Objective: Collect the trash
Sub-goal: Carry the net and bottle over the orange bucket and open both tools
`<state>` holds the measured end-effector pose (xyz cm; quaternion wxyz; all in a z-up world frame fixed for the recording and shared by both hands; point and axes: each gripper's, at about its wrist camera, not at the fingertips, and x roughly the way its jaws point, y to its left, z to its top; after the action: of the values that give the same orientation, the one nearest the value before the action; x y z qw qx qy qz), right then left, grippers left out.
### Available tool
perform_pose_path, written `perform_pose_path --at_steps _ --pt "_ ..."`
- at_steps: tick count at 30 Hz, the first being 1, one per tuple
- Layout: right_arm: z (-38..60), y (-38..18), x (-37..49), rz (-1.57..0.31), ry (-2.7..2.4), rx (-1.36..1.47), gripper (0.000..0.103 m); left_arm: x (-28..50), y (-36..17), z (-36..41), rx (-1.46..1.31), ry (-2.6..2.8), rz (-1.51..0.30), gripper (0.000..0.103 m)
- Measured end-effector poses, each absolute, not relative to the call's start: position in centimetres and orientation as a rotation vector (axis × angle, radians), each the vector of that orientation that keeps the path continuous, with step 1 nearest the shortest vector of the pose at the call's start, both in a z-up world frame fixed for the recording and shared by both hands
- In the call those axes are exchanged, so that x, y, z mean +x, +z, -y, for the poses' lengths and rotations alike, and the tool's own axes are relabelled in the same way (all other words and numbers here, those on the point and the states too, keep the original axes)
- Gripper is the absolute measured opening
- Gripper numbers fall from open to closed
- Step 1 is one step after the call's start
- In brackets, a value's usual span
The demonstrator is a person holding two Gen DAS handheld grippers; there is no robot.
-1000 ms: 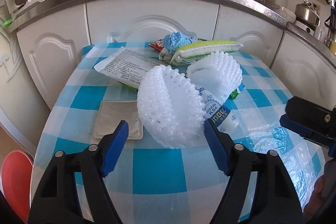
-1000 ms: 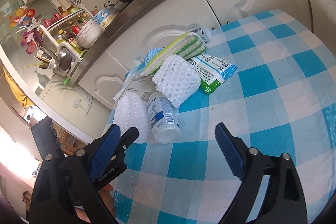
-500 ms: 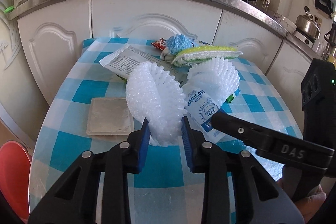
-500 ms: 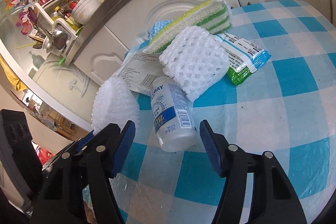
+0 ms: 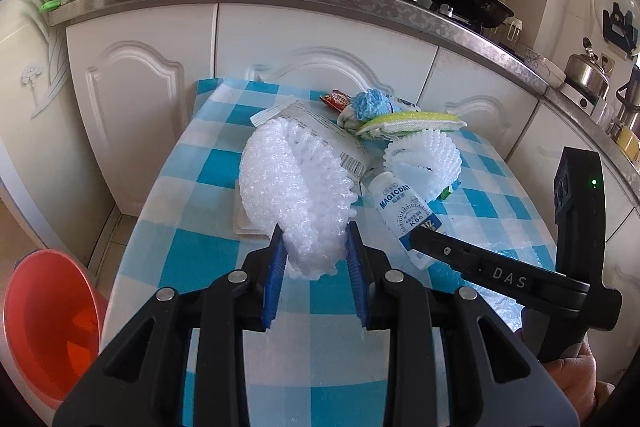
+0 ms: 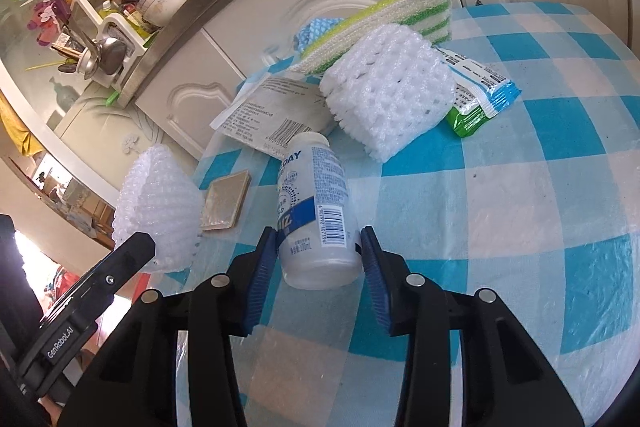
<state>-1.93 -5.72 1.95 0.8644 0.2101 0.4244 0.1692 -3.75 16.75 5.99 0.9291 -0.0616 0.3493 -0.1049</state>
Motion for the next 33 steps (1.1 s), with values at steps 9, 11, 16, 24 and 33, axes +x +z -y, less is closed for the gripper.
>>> perform_pose_path --at_steps 9,11,16,24,33 --pt "2.8 4.7 -5.4 -0.868 0.456 0.408 0.044 -7.4 7.9 -22.8 -0.167 -0.136 -0.665 0.031" --pt "1.1 5.4 -5.7 -0.867 0.49 0.4 0.044 -8.4 8.1 -24.7 -0.175 -0.098 -0.657 0.031" --pt "-3.9 6.0 -6.6 -0.906 0.617 0.356 0.044 -10.5 7.4 -29.8 -0.19 0.019 -0.67 0.032" --pt "-15.7 6.8 -7.5 -0.998 0.84 0.213 0.044 -12.5 3.1 -38.6 -0.292 0.21 -0.768 0.033" --pt "-27.0 4.2 -6.9 -1.128 0.925 0.048 0.044 -12.8 -1.5 -42.9 -0.397 0.246 -0.851 0.036"
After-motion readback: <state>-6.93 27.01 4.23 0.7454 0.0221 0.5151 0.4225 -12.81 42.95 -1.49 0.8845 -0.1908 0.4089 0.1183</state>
